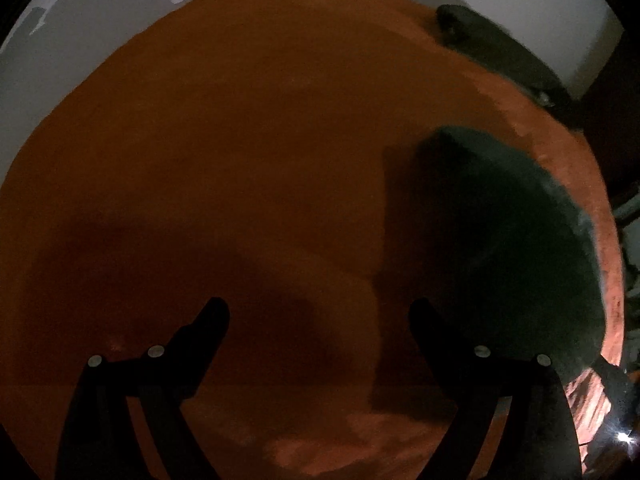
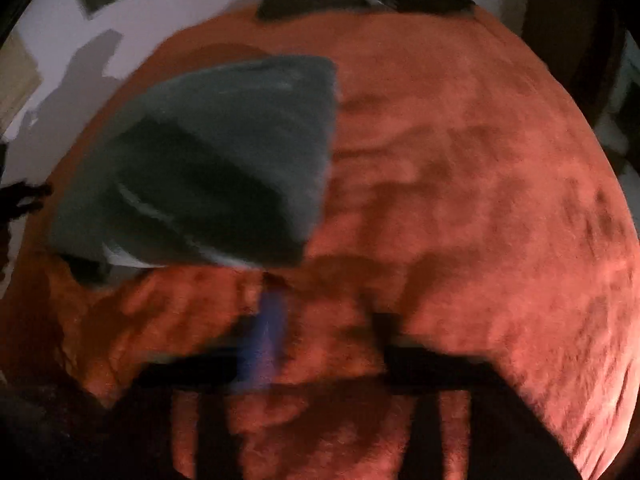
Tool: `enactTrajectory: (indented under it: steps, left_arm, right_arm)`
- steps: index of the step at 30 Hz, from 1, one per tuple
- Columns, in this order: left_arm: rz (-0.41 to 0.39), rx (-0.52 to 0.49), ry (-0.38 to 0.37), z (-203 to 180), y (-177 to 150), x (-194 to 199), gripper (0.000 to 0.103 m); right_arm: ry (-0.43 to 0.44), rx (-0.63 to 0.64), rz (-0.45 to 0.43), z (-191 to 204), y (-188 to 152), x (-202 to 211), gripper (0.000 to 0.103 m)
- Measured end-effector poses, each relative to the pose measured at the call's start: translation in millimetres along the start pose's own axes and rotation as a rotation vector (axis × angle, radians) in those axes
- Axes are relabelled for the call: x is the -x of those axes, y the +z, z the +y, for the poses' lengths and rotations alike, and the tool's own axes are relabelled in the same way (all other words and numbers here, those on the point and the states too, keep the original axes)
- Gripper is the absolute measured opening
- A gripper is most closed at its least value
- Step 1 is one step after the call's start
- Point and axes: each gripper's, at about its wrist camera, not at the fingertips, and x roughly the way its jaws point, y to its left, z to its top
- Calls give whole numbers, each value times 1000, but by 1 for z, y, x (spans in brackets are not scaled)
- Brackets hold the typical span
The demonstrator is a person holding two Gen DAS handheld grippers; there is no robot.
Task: Fold clothes
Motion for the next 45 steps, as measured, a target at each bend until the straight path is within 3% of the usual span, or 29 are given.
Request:
enactTrajectory:
  steps: [2, 4, 5, 6, 8, 10, 11, 12, 14, 16, 19, 21, 26, 29, 32, 33, 37, 38, 43, 45]
  left_arm:
    - [-10, -17, -15, -8, -2, 3, 92]
    - [1, -33, -24, -13, -5, -2, 92]
    - [7, -41, -29, -15, -6, -5, 92]
    - [13, -49, -34, -17, -8, -8, 92]
    - [33, -52, -34, -16, -12, -13, 92]
    - [44, -38, -44, -12, -17, -9, 92]
    - [53, -32, -48, -9, -19, -10, 92]
    - [56, -27, -45, -6, -19, -10, 92]
    - [62, -15, -36, -1, -17, -11, 92]
    - [79, 13, -43, 6, -14, -11, 92]
    - [65, 23, -51, 12, -10, -2, 92]
    - [50, 12, -47, 9, -8, 3, 92]
    - [36, -28, -109, -10, -9, 7, 92]
    - [29, -78, -111, -37, -19, -1, 92]
    - [7, -147, -28, -60, -36, -6, 92]
    - [-23, -151, -3, -56, -39, -3, 92]
    - [-72, -95, 53, -24, -33, 14, 92]
    - [-75, -89, 66, -18, -29, 17, 92]
    - [-81, -88, -110, -34, -7, 20, 92]
    - [-67, -100, -152, -52, -4, 9, 92]
  right_arm:
    - [-78, 118, -9, 27, -1, -9, 74]
    - [-120, 177, -53, 35, 5, -23, 48]
    - [-131, 167, -64, 34, 10, -27, 15]
    - [-141, 139, -68, 31, 15, -30, 3]
    - [-149, 49, -88, 22, 23, -21, 3]
    - [-92, -12, -213, 31, 30, 24, 3]
    - [-196, 151, -260, 54, 29, 29, 3]
    - [-245, 213, -222, 60, 27, 18, 3]
    - [-181, 59, -35, 31, 18, -17, 2]
    - [-209, -57, 77, 3, 6, -36, 1]
    - [-174, -111, 48, -11, 2, -24, 0]
    - [-97, -119, 8, -12, 6, -13, 1]
    - [88, -134, -209, 3, 39, 20, 10]
    - [178, -99, -206, 26, 60, 10, 10]
    - [154, -40, -105, 48, 74, -22, 9]
    - [103, -40, -76, 43, 73, -33, 3]
    - [-78, -117, -82, -4, 75, -31, 4]
    - [-68, -106, -94, -10, 80, -27, 4]
    - [274, -120, -79, 3, 125, -27, 4]
    - [317, -107, -54, 15, 142, -46, 6]
